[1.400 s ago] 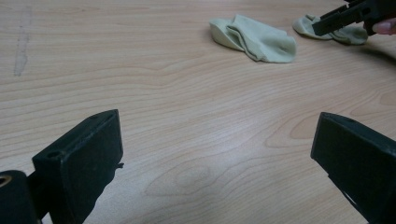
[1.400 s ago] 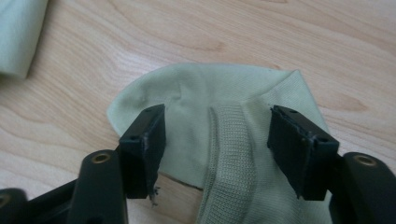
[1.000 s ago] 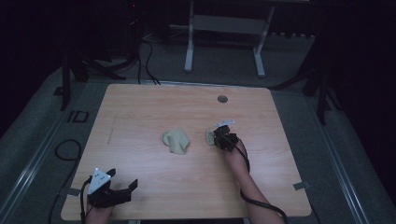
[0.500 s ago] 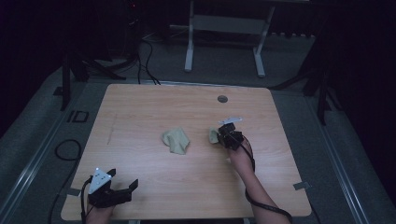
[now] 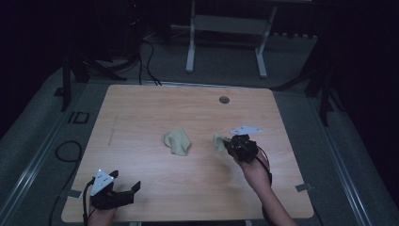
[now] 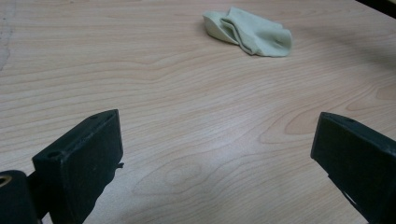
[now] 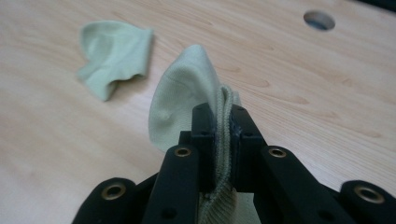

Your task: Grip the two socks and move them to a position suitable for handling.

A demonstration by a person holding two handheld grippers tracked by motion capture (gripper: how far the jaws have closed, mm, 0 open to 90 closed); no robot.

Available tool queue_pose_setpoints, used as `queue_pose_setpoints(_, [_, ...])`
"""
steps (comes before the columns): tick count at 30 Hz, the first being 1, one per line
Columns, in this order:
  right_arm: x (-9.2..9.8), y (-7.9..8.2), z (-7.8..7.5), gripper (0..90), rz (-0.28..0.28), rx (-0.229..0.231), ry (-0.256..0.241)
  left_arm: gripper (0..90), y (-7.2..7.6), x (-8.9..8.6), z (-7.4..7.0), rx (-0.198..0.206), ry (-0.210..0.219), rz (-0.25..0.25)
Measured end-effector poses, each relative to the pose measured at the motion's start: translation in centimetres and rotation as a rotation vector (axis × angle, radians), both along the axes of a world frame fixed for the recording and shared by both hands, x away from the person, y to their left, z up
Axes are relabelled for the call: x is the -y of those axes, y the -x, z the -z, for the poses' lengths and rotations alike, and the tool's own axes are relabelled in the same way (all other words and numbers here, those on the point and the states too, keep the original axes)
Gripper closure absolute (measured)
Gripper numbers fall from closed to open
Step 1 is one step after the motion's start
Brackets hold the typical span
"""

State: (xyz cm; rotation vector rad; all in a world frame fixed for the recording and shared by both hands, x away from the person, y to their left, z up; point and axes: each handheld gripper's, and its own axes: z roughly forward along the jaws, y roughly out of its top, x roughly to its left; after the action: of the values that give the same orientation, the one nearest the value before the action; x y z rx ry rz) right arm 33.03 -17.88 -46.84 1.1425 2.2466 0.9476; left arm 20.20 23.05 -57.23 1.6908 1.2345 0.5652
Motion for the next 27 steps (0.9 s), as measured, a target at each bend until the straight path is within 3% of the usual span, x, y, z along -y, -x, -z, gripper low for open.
queue_pose_setpoints(5, [-0.3,4.3,0.1,82.4,-0.063,0.025,-0.031,2.1,0.1,0.2,-0.1,0.002,-0.009,0.007])
queue_pose_setpoints(7, [-0.5,6.2,1.0,82.4,-0.072,0.034,-0.023,2.1,0.1,0.2,-0.1,0.006,-0.012,0.009])
queue_pose_setpoints(10, [-0.6,8.0,3.0,82.3,-0.071,0.012,0.001,2.1,0.2,0.3,-0.2,0.008,-0.009,0.011])
queue_pose_setpoints(13, [-0.4,8.4,5.0,82.3,-0.041,-0.04,-0.026,2.1,0.2,0.5,-0.2,0.012,-0.012,0.022])
queue_pose_setpoints(18, [-1.3,9.2,8.6,81.0,-0.066,-0.103,0.042,2.1,0.3,1.0,-0.4,0.025,-0.039,0.044])
queue_pose_setpoints(22, [-2.1,9.7,9.3,59.9,-0.107,-0.106,0.067,2.1,0.4,1.3,-0.5,0.033,-0.054,0.056])
queue_pose_setpoints(27, [-2.5,10.0,9.6,51.5,-0.087,-0.098,0.038,2.1,0.4,1.5,-0.5,0.033,-0.057,0.062])
